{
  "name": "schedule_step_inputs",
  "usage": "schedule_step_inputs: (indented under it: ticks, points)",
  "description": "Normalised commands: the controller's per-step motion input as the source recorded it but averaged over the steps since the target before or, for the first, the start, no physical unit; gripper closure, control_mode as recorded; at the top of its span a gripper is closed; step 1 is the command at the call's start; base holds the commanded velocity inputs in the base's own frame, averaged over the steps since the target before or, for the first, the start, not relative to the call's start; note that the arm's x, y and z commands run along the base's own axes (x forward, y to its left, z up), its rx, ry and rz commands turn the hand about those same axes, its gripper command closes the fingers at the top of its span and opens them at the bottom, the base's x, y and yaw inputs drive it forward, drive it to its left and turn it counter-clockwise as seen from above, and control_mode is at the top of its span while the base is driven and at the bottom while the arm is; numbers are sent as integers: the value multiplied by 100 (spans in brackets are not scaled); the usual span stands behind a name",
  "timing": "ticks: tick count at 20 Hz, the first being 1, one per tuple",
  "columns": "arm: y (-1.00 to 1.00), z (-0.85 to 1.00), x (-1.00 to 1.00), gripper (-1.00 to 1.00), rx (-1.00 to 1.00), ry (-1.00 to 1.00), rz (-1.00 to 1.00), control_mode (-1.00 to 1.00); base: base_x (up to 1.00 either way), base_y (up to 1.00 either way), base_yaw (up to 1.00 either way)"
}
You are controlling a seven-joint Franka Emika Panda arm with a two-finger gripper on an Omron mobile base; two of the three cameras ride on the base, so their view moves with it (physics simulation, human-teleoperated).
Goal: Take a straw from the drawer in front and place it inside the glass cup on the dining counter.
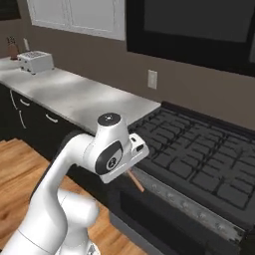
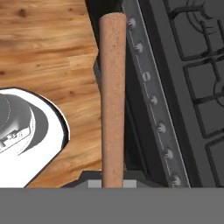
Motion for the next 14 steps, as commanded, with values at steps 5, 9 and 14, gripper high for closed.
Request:
schedule_step_inputs:
  ticks: [5,9,14]
  points:
    - [0,0,0,100,0,0,0,100,-52,6,70]
    - [0,0,0,100,0,0,0,100,-58,3,72]
    - [0,0,0,100,0,0,0,100,-62,2,73]
